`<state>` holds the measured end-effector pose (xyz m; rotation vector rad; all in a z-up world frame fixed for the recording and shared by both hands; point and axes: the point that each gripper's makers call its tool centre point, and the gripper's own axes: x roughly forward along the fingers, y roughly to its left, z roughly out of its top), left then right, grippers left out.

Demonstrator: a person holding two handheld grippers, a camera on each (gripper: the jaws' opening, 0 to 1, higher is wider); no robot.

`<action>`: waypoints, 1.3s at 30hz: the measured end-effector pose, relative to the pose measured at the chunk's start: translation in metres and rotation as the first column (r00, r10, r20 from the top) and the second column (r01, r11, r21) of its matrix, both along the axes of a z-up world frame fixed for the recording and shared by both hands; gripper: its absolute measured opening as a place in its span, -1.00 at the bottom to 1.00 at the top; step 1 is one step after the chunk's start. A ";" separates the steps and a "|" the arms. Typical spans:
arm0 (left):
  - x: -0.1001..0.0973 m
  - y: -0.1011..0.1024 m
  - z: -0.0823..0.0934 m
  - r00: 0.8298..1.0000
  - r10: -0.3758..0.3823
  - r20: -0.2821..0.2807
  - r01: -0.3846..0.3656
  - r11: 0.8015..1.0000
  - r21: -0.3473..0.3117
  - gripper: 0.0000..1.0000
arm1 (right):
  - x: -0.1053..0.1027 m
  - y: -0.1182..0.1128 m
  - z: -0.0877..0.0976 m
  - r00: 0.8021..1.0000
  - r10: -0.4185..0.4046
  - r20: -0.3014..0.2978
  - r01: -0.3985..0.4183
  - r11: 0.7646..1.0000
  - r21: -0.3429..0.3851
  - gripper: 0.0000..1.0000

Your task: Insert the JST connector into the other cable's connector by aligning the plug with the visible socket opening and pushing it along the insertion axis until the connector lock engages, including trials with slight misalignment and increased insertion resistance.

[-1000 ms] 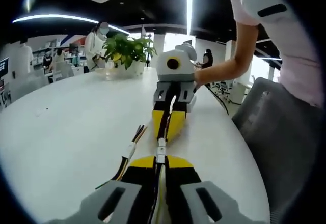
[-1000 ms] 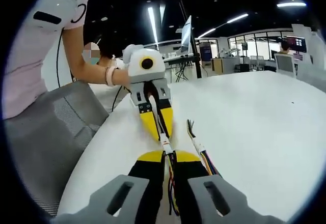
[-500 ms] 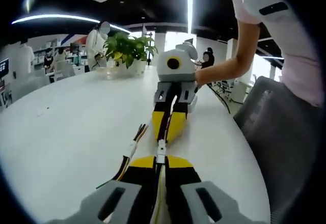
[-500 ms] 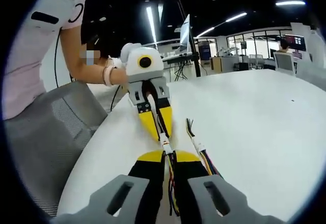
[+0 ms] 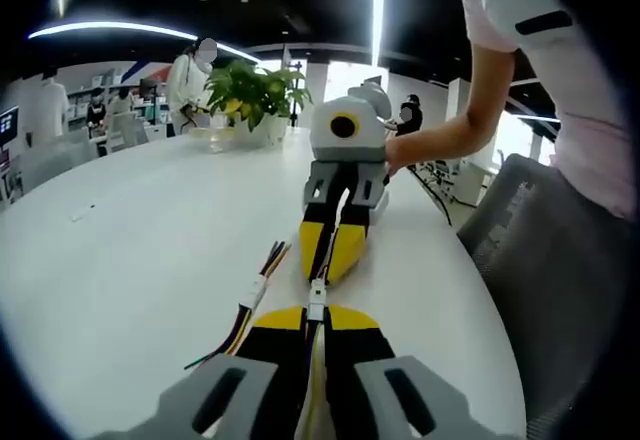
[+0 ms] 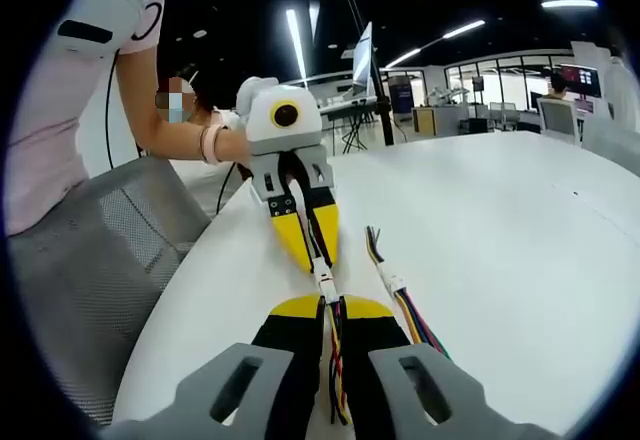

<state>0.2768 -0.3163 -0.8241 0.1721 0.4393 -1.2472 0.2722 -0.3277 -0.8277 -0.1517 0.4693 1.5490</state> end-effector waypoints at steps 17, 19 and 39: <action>-0.002 -0.003 -0.003 1.000 -0.012 -0.004 0.013 1.000 0.004 -1.00 | -0.001 0.003 -0.004 0.999 0.018 0.040 -0.016 0.999 -0.039 -0.94; -0.001 -0.002 -0.004 1.000 -0.020 0.005 0.020 1.000 0.014 -1.00 | -0.001 0.003 -0.006 0.999 0.024 0.049 -0.021 0.999 -0.045 -0.94; 0.003 -0.005 -0.002 0.997 -0.060 0.051 0.060 0.998 0.004 -1.00 | 0.003 0.003 0.000 1.000 -0.015 -0.008 0.015 1.000 0.018 -0.95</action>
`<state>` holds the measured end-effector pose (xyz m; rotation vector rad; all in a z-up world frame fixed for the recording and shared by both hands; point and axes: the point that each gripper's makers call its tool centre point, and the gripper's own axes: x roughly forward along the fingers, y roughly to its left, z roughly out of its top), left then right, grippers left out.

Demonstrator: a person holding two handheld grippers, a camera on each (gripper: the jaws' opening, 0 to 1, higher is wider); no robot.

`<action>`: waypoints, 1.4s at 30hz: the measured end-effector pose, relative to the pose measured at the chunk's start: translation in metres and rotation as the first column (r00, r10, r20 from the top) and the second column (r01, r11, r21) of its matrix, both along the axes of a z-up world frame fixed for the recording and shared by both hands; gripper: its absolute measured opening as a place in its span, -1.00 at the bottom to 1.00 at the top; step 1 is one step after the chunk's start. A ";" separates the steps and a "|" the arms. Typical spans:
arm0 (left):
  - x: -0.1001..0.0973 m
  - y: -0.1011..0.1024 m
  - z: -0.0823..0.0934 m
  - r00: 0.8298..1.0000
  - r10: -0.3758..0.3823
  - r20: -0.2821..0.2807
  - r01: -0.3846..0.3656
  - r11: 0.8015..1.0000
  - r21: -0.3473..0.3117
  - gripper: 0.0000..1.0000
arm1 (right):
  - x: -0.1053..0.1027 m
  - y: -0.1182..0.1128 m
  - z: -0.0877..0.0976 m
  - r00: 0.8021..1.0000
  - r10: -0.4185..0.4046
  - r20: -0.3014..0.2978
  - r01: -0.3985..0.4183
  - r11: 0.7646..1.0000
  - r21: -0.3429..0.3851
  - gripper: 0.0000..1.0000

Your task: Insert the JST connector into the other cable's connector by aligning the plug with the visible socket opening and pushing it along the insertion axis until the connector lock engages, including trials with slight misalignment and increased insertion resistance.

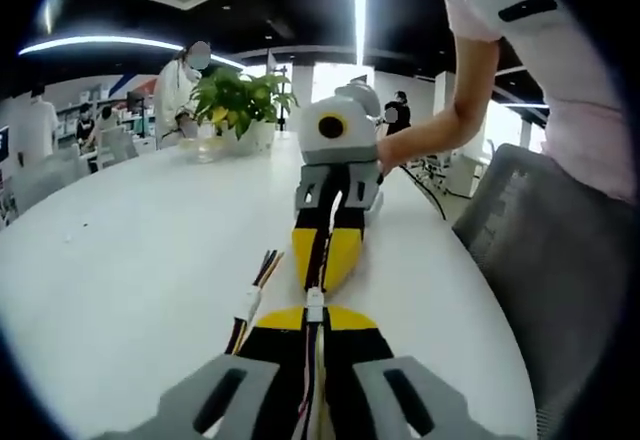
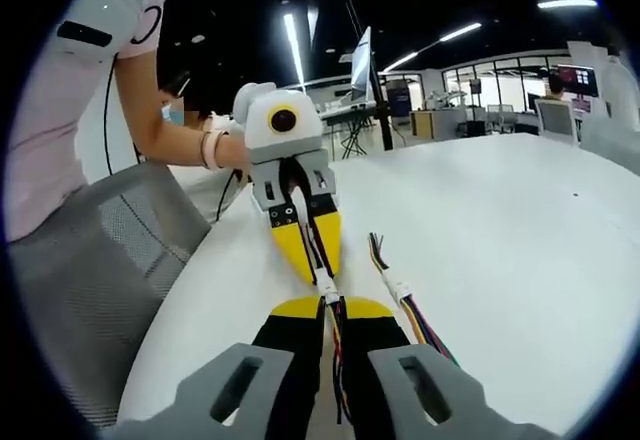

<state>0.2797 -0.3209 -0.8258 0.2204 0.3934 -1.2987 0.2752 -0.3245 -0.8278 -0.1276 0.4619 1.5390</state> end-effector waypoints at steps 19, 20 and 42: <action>0.004 0.007 -0.020 0.998 -0.058 0.028 0.054 0.992 0.117 -1.00 | 0.015 -0.001 -0.001 0.996 -0.075 0.049 0.074 0.997 0.028 -0.98; 0.005 0.007 -0.018 0.998 -0.059 0.035 0.054 0.991 0.119 -1.00 | 0.015 -0.004 -0.003 0.995 -0.078 0.054 0.078 0.997 0.013 -0.98; 0.009 0.016 0.001 0.996 -0.003 0.093 -0.010 0.990 0.140 -0.81 | 0.012 -0.012 0.006 0.989 -0.140 0.055 0.141 0.990 -0.006 -0.82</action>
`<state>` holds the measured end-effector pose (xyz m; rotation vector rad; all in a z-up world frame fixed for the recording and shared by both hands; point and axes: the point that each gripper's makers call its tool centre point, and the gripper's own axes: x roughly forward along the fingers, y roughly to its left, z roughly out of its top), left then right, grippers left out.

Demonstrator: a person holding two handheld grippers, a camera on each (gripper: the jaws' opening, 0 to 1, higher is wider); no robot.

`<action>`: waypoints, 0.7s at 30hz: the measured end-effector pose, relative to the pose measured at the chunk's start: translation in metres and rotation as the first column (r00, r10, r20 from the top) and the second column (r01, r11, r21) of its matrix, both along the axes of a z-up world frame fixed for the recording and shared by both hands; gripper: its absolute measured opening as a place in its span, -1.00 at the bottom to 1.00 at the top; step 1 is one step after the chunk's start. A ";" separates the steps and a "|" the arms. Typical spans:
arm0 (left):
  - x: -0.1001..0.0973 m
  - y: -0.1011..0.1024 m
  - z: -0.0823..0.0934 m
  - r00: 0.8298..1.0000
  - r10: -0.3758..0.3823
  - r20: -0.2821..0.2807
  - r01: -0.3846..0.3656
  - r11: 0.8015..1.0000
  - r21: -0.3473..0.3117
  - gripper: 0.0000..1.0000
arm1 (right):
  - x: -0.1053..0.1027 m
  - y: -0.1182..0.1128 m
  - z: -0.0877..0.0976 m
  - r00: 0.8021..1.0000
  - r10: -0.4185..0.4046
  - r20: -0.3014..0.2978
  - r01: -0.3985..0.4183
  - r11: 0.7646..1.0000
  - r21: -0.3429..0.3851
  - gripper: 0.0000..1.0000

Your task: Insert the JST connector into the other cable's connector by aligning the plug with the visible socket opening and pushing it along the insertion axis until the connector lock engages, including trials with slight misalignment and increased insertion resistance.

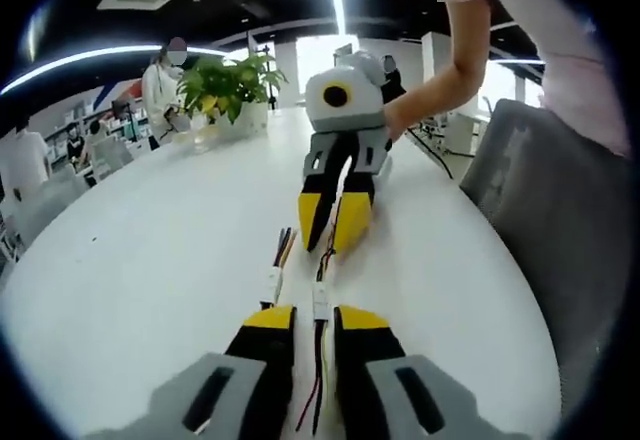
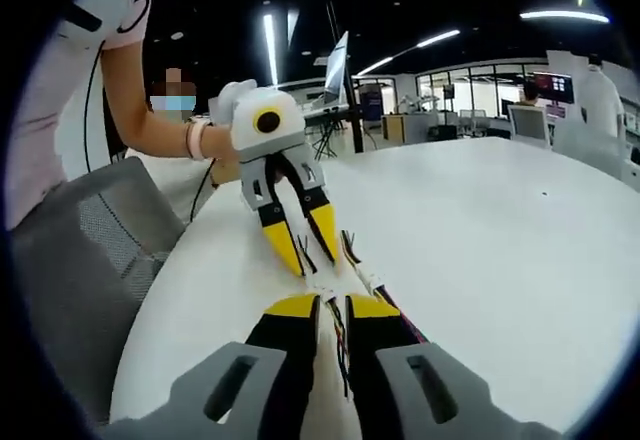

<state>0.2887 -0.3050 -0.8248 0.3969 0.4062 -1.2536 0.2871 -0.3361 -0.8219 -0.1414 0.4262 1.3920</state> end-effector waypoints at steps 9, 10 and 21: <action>-0.011 0.010 0.026 0.992 0.118 -0.040 -0.119 0.992 -0.036 -0.63 | -0.014 -0.004 0.020 0.997 -0.063 -0.039 0.063 0.998 0.006 -0.79; -0.012 0.011 0.029 0.984 0.160 -0.077 -0.164 0.985 -0.050 -0.61 | -0.016 -0.005 0.023 0.997 -0.070 -0.038 0.070 0.998 0.007 -0.79; -0.025 0.018 0.083 0.954 0.293 -0.067 -0.300 0.946 -0.127 -0.22 | -0.028 -0.022 0.068 0.977 -0.209 -0.033 0.210 0.977 0.036 -0.30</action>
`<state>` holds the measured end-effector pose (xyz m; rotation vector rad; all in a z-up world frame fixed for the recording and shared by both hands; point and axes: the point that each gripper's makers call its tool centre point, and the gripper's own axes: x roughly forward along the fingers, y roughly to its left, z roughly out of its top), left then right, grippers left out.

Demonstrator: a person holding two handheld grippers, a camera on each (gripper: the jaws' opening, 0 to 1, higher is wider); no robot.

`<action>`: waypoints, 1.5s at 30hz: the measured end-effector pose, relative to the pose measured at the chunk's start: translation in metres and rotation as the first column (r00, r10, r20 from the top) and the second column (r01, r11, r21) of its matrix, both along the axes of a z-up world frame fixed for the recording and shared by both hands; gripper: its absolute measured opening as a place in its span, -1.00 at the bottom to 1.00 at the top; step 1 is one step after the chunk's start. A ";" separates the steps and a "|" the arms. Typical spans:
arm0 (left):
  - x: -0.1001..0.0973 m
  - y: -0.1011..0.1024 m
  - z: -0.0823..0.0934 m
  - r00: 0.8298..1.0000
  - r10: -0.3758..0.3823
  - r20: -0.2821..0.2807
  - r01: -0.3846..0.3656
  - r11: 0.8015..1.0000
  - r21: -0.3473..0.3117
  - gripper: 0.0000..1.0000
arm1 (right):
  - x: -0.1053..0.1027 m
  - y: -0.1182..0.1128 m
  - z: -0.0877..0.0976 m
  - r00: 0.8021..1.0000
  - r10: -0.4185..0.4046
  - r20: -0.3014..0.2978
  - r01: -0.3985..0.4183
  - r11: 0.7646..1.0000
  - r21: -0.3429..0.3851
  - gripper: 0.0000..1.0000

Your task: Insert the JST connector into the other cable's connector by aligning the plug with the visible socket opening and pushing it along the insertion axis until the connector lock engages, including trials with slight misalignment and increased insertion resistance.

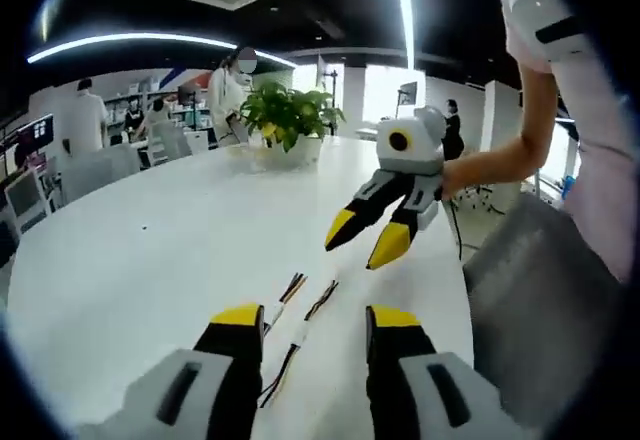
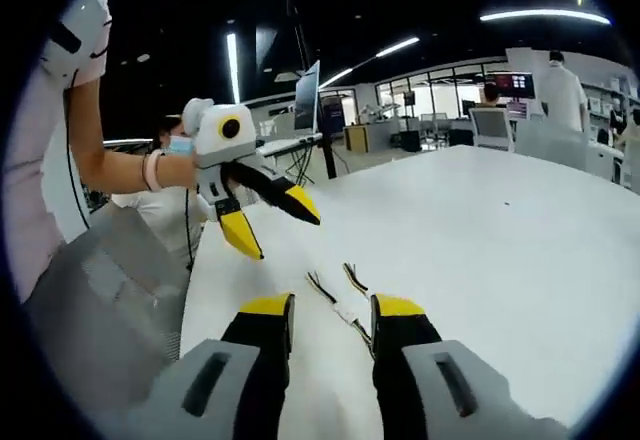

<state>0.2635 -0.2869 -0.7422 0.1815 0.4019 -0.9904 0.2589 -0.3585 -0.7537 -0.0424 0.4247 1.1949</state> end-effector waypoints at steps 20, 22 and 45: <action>-0.043 0.029 0.054 0.963 0.264 0.047 -0.259 0.962 -0.086 0.94 | -0.046 -0.027 0.034 0.966 -0.231 -0.119 0.218 0.970 -0.110 0.56; -0.052 0.031 0.055 0.960 0.277 0.034 -0.273 0.957 -0.098 0.98 | -0.051 -0.029 0.037 0.963 -0.244 -0.113 0.231 0.966 -0.114 0.63; -0.103 0.052 0.030 0.866 0.487 -0.116 -0.494 0.869 -0.039 0.88 | -0.095 -0.031 0.019 0.915 -0.371 -0.157 0.356 0.927 -0.116 0.91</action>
